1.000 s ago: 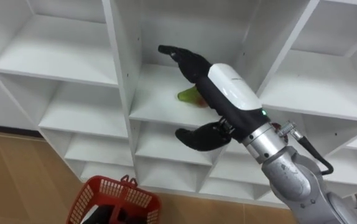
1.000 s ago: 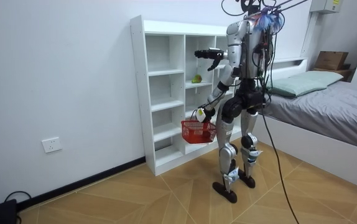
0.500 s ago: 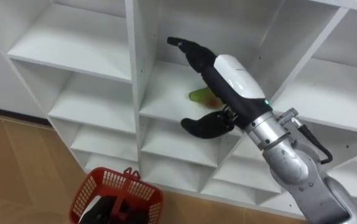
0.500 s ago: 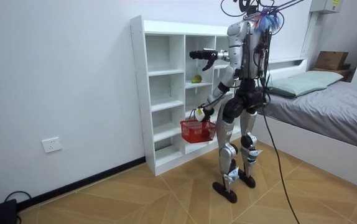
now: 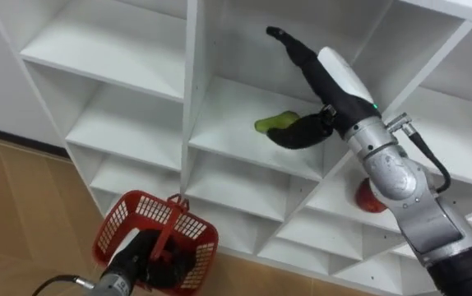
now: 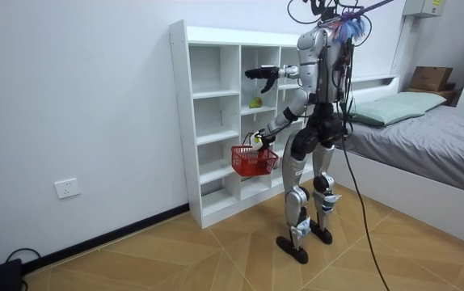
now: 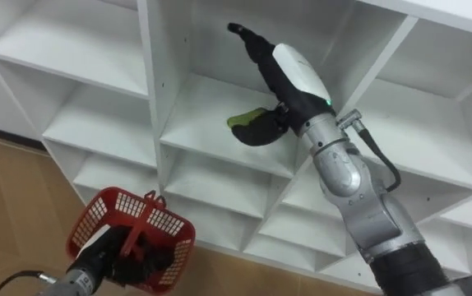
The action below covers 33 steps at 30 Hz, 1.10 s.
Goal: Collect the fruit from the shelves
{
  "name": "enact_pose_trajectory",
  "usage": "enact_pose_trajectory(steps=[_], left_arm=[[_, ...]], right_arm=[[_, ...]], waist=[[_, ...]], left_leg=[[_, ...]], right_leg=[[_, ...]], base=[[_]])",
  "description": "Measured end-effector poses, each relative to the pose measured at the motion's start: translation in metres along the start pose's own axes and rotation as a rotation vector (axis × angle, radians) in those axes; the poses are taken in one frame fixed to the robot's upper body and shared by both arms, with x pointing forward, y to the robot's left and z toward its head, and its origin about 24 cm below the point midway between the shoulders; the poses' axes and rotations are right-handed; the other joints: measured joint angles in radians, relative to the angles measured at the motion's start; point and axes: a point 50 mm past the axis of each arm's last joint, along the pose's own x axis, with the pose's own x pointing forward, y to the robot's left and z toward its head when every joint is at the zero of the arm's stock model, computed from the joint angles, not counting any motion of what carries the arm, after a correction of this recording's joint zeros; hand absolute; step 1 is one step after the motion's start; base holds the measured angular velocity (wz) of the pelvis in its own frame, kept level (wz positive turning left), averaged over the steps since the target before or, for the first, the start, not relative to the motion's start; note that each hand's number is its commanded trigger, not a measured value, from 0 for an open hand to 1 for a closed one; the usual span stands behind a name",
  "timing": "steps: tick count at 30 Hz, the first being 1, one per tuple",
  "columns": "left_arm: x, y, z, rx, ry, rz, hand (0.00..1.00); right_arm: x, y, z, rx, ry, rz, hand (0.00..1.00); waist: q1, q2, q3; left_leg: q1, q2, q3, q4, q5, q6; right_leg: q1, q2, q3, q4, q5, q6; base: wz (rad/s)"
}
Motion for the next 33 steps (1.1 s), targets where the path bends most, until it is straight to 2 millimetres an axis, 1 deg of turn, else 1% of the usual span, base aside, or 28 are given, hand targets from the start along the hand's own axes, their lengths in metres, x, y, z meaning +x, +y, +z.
enact_pose_trajectory(steps=[3, 4, 6, 8, 13, 14, 17, 20, 23, 28, 31, 33], left_arm=[[0.000, 0.001, -0.001, -0.001, 0.016, -0.009, 1.00], [0.000, 0.001, -0.001, 0.001, 0.016, -0.015, 1.00], [0.000, 0.003, 0.004, 0.010, 0.000, -0.019, 1.00], [0.000, 0.003, 0.009, 0.013, -0.020, -0.027, 1.00], [0.000, 0.005, 0.020, 0.027, -0.064, -0.039, 1.00], [0.000, 0.004, 0.022, 0.030, -0.071, -0.043, 1.00], [0.000, 0.004, 0.026, 0.036, -0.087, -0.052, 1.00], [0.000, 0.003, 0.026, 0.036, -0.084, -0.063, 1.00], [0.000, 0.002, 0.027, 0.036, -0.085, -0.079, 1.00], [0.000, 0.002, 0.028, 0.039, -0.090, -0.091, 1.00], [0.000, 0.003, 0.030, 0.054, -0.095, -0.102, 1.00], [-0.001, 0.004, 0.029, 0.063, -0.093, -0.105, 1.00]], right_arm=[[-0.001, 0.001, -0.007, 0.015, 0.035, 0.005, 0.00], [0.000, 0.000, -0.009, 0.027, 0.049, 0.002, 0.00], [0.004, -0.002, -0.014, 0.036, 0.074, 0.000, 0.00], [0.008, -0.008, -0.021, 0.050, 0.113, -0.013, 0.00], [0.006, -0.019, -0.027, 0.063, 0.138, -0.034, 0.00], [0.006, -0.019, -0.031, 0.076, 0.150, -0.027, 0.00], [0.004, -0.019, -0.040, 0.096, 0.190, -0.014, 0.00], [0.002, -0.017, -0.044, 0.100, 0.211, 0.012, 0.00], [0.001, -0.016, -0.047, 0.101, 0.222, 0.020, 0.00], [0.000, -0.015, -0.051, 0.120, 0.242, 0.023, 0.00], [-0.002, -0.013, -0.061, 0.138, 0.282, 0.025, 0.00], [-0.002, -0.014, -0.063, 0.134, 0.292, 0.018, 0.00]], waist=[[0.000, -0.007, 0.0005], [0.000, -0.011, 0.0020], [-0.010, -0.019, 0.0037], [-0.003, -0.027, 0.0028], [0.001, -0.046, 0.0029], [0.001, -0.048, 0.0032], [0.004, -0.049, 0.0037], [0.006, -0.045, 0.0058], [0.006, -0.044, 0.0056], [0.014, -0.041, 0.0050], [0.029, -0.039, 0.0056], [0.031, -0.038, 0.0059]], left_leg=[[-0.007, -0.002, -0.012, 0.006, 0.000, 0.000], [-0.012, -0.003, -0.019, 0.010, 0.000, 0.000], [-0.022, -0.006, -0.029, 0.015, 0.002, -0.002], [-0.025, -0.007, -0.029, 0.015, 0.002, -0.002], [-0.036, -0.015, -0.036, 0.022, 0.003, 0.000], [-0.038, -0.016, -0.040, 0.033, 0.002, 0.001], [-0.050, -0.019, -0.057, 0.044, 0.002, 0.001], [-0.063, -0.019, -0.067, 0.049, 0.002, 0.001], [-0.077, -0.020, -0.074, 0.052, 0.002, 0.000], [-0.086, -0.020, -0.077, 0.052, 0.002, 0.000], [-0.091, -0.020, -0.077, 0.060, 0.003, 0.000], [-0.092, -0.021, -0.077, 0.060, 0.003, 0.000]], right_leg=[[0.000, -0.001, -0.008, 0.000, 0.000, 0.000], [0.000, -0.001, -0.008, 0.000, 0.000, 0.000], [-0.002, -0.002, -0.010, 0.000, 0.000, 0.000], [-0.003, -0.003, -0.009, 0.000, 0.000, 0.000], [-0.003, -0.007, -0.010, -0.001, 0.000, 0.000], [-0.003, -0.007, -0.019, -0.001, 0.000, 0.000], [-0.004, -0.009, -0.034, -0.001, 0.000, 0.000], [-0.007, -0.007, -0.041, -0.001, 0.000, 0.000], [-0.017, -0.007, -0.049, 0.000, 0.000, 0.000], [-0.026, -0.008, -0.057, 0.001, 0.000, 0.000], [-0.030, -0.010, -0.061, 0.003, 0.000, 0.000], [-0.031, -0.011, -0.063, 0.003, 0.000, 0.000]], base=[[0.11], [0.18], [0.14], [0.00], [0.06], [0.11], [0.18], [0.11], [0.07], [0.01], [0.02], [0.02]])
